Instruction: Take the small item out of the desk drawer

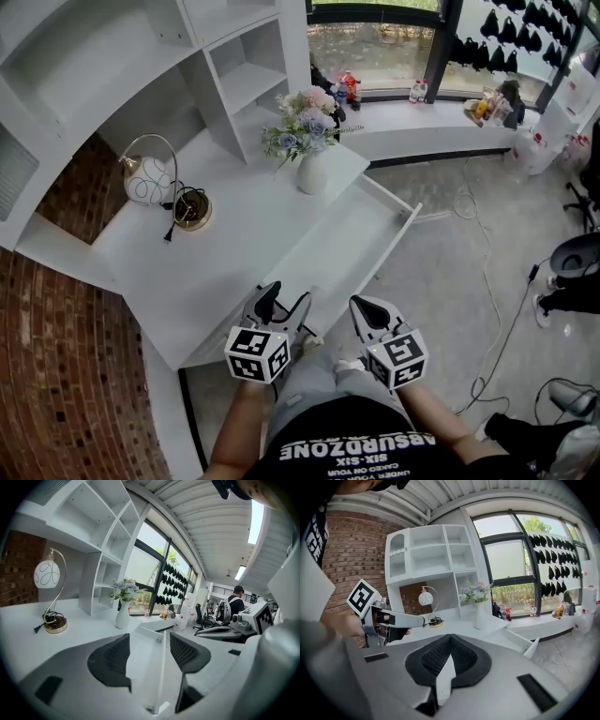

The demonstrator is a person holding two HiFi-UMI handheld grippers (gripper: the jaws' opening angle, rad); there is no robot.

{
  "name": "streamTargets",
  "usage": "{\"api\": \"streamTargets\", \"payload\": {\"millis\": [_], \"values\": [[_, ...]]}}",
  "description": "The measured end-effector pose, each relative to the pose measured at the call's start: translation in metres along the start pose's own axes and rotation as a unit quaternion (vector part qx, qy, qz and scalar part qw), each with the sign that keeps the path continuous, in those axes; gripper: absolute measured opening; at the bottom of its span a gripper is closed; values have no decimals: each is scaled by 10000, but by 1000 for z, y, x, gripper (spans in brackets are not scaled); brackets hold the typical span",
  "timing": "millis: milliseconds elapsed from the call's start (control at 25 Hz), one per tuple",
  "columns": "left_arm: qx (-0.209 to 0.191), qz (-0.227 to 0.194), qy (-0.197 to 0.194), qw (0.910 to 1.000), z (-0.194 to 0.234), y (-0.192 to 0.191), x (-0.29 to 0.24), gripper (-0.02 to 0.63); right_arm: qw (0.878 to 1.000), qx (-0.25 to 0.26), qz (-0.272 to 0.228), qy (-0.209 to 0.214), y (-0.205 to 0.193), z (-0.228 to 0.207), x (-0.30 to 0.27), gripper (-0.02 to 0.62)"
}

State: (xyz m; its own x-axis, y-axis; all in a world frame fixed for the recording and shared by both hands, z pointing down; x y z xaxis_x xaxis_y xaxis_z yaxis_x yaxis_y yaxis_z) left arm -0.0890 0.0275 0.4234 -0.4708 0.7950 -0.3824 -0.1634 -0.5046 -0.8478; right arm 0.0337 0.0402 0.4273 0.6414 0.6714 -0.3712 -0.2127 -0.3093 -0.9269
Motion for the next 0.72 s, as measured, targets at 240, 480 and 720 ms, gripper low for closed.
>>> {"api": "streamTargets", "payload": {"millis": [240, 480, 720], "values": [[-92, 252, -11, 9996, 13, -6, -15, 256, 9999, -7, 69, -90, 2, -10, -9, -3], [-131, 545, -78, 9984, 22, -19, -29, 258, 9998, -10, 150, -124, 1, -16, -20, -3], [-188, 821, -97, 9964, 31, -33, -44, 258, 9996, -37, 247, -150, -3, -22, -30, -3]]}}
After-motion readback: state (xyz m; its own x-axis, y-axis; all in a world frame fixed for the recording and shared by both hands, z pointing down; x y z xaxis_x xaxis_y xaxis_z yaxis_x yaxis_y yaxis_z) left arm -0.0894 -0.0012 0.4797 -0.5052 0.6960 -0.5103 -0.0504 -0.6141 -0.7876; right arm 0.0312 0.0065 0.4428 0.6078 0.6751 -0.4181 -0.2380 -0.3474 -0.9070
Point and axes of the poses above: the fingertips, and each gripper's own axes: x backward along the fingers, z to its left, y out of its top, the point moved 1 cm from there along x, backward along the fingers, and after that the axes turned 7 degrees about x, right-handed, at the moved point
